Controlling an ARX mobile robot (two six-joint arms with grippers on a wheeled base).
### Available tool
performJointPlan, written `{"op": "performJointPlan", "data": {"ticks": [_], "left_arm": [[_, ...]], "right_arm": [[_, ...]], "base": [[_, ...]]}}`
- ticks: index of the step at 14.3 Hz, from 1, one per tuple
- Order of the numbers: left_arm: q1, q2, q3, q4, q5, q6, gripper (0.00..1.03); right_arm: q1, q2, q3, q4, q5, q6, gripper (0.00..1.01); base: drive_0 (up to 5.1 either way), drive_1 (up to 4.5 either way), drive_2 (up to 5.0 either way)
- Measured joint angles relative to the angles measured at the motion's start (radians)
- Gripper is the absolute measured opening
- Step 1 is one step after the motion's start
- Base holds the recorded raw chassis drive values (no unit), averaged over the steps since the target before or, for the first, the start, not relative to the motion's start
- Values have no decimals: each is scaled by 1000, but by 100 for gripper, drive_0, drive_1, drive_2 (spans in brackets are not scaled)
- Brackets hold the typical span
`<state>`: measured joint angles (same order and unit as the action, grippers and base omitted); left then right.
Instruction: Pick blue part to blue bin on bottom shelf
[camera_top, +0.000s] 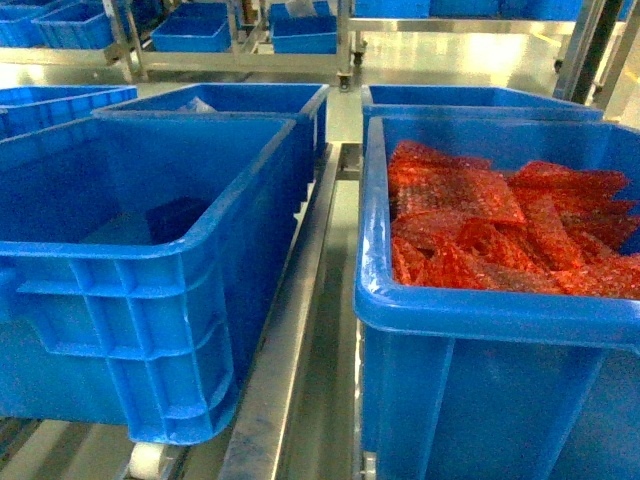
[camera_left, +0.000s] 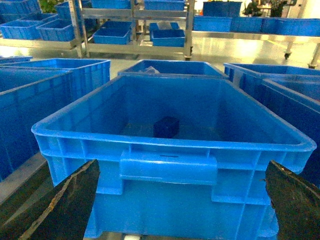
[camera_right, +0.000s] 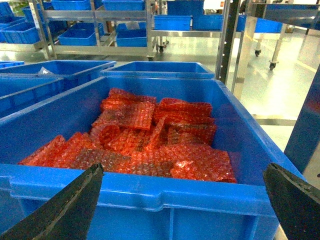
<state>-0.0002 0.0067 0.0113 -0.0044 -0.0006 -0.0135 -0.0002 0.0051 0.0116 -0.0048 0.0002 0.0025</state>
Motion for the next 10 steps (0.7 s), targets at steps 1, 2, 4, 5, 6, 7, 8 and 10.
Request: {"op": "performJointPlan", "data": {"ticks": [1, 2, 4, 5, 6, 7, 8, 10], "left_arm": [[0, 0, 0, 0, 0, 0, 98], [0, 0, 0, 0, 0, 0, 98], [0, 0, 0, 0, 0, 0, 98], [0, 0, 0, 0, 0, 0, 98], [0, 0, 0, 0, 0, 0, 98], [0, 0, 0, 0, 0, 0, 98], [0, 0, 0, 0, 0, 0, 98], [0, 0, 0, 0, 0, 0, 98]], "right_arm": [[0, 0, 0, 0, 0, 0, 98], [0, 0, 0, 0, 0, 0, 98], [0, 0, 0, 0, 0, 0, 98], [0, 0, 0, 0, 0, 0, 98], [0, 0, 0, 0, 0, 0, 98], [0, 0, 0, 0, 0, 0, 98], [0, 0, 0, 0, 0, 0, 98], [0, 0, 0, 0, 0, 0, 98]], "base": [[0, 0, 0], [0, 0, 0], [0, 0, 0], [0, 0, 0], [0, 0, 0], [0, 0, 0], [0, 0, 0], [0, 0, 0]]}}
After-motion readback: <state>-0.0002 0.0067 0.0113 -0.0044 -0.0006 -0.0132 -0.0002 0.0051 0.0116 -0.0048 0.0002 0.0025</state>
